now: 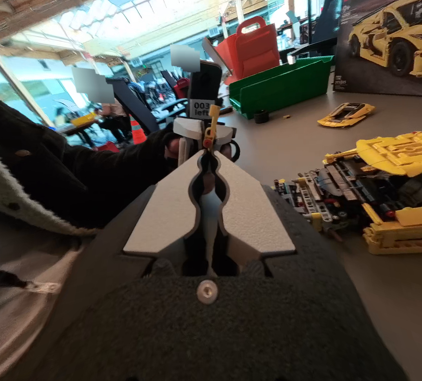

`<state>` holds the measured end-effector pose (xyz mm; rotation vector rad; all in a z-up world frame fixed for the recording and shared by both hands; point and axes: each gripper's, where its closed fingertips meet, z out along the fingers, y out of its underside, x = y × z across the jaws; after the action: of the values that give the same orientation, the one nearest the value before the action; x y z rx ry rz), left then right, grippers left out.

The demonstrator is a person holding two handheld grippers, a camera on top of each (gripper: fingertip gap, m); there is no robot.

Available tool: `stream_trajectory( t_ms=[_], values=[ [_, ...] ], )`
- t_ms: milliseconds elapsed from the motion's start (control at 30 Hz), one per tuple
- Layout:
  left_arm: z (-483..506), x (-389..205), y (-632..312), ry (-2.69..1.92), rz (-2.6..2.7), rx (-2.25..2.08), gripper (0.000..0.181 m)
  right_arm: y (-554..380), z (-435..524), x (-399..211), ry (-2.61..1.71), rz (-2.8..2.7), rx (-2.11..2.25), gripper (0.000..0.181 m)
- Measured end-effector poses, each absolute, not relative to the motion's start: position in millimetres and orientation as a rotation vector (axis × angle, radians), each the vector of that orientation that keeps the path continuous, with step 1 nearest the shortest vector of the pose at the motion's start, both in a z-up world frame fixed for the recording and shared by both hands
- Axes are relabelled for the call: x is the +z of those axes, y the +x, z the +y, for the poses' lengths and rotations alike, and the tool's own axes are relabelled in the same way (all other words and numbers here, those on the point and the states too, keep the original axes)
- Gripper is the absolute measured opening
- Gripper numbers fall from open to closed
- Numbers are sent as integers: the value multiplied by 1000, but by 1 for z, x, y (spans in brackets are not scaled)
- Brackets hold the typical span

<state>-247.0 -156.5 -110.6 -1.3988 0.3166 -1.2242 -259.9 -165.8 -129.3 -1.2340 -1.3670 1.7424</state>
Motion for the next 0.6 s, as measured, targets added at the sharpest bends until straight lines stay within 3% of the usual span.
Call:
stream_trajectory(
  t_ms=[133, 433, 600],
  values=[
    [-148, -118, -257, -1433, 220, -1272, 6, -259, -155, -131, -1109, -1394, 1435, 12],
    [-148, -132, -252, -1520, 205, -1412, 5, -243, -149, -139, -893, -1546, 1147, 3],
    [-143, -143, -245, -1612, 220, -1367, 5, -250, -140, -159, -951, -1622, 927, 9]
  ],
)
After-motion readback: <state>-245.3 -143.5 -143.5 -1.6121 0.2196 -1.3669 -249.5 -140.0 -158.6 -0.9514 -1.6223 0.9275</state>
